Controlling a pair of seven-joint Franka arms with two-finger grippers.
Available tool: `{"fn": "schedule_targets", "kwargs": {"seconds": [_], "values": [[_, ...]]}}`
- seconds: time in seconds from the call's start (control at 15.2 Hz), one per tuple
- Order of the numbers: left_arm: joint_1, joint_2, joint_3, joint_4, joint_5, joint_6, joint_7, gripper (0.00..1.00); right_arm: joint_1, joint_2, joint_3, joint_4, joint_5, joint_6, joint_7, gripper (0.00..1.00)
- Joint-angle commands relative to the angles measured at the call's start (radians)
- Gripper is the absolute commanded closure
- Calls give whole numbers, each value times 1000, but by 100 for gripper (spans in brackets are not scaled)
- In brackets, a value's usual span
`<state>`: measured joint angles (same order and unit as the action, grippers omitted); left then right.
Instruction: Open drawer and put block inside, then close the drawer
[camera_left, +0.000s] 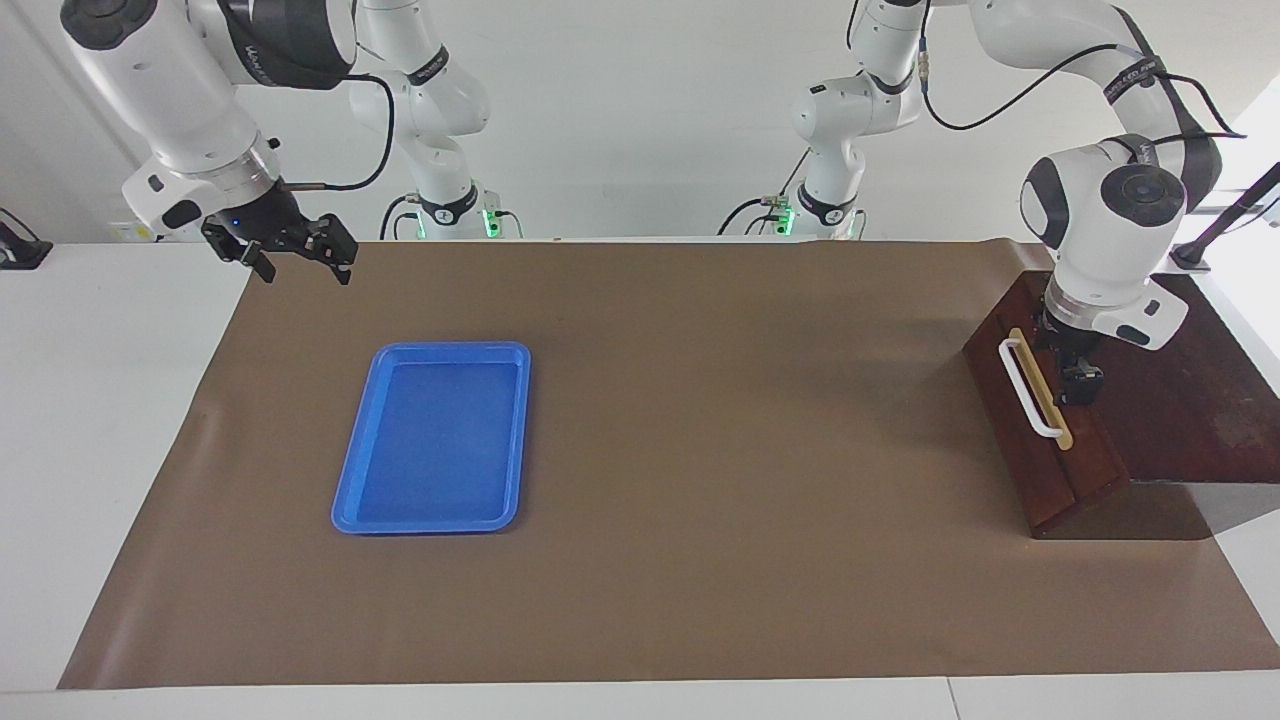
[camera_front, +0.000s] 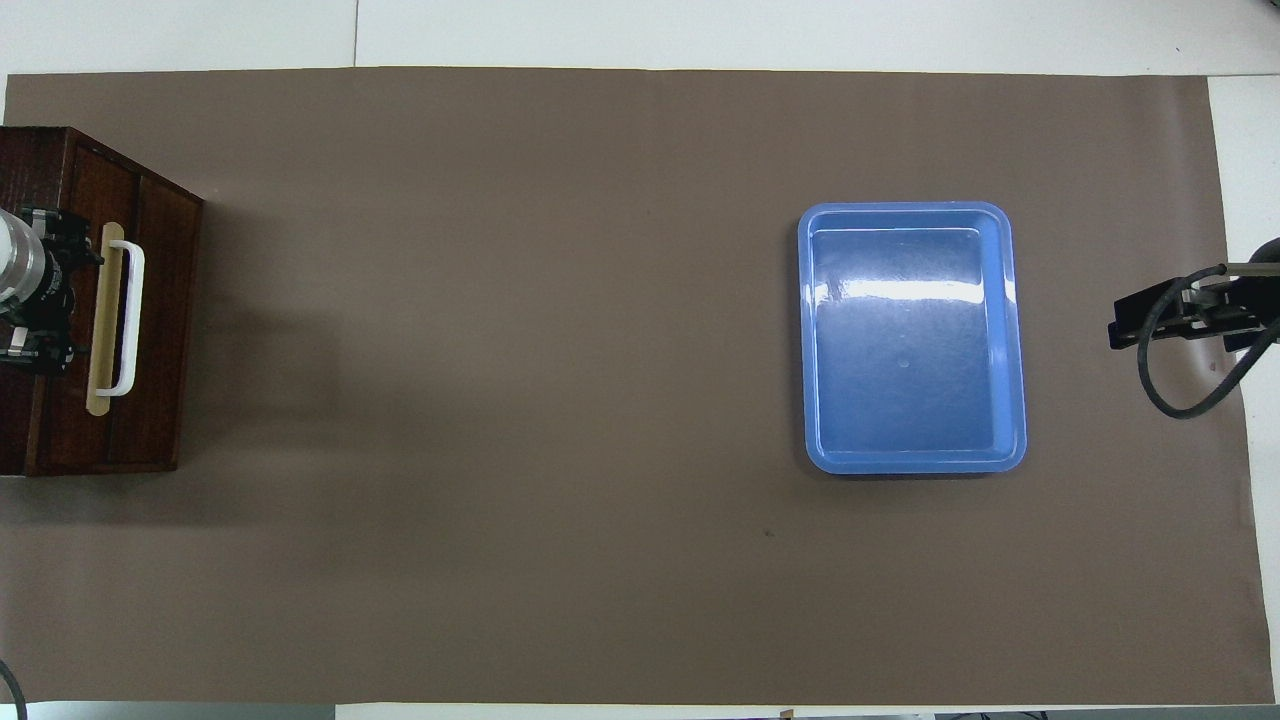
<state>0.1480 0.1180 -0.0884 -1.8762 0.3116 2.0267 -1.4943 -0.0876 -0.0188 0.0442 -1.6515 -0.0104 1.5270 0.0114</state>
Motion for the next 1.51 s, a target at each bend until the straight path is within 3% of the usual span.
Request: {"fn": "schedule_targets", "kwargs": {"seconds": [0.0,0.2,0.33,0.66,1.11,1.44], "values": [[38,8,1,8,31,21,119,0,-26,0,14,-1,20,-11,-4,0],[6,-4,-5,22,-5,7,132,0,-26,14,11,15,21,-21,-5,0],[-27,-55,-14,57,-17,-34,167,0,-23,14,9,15,21,-24,-5,0],[-33,-158,-22,127,-199,-291,686,0,-24,0,14,13,20,-30,-5,0],[-79,-144,-21,163,-292,-468,1220,0,-17,0,14,13,13,-14,-5,0],[-171,-118,41,193,-295,-539,1313,0,-17,0,14,15,12,-13,-10,0]]}}
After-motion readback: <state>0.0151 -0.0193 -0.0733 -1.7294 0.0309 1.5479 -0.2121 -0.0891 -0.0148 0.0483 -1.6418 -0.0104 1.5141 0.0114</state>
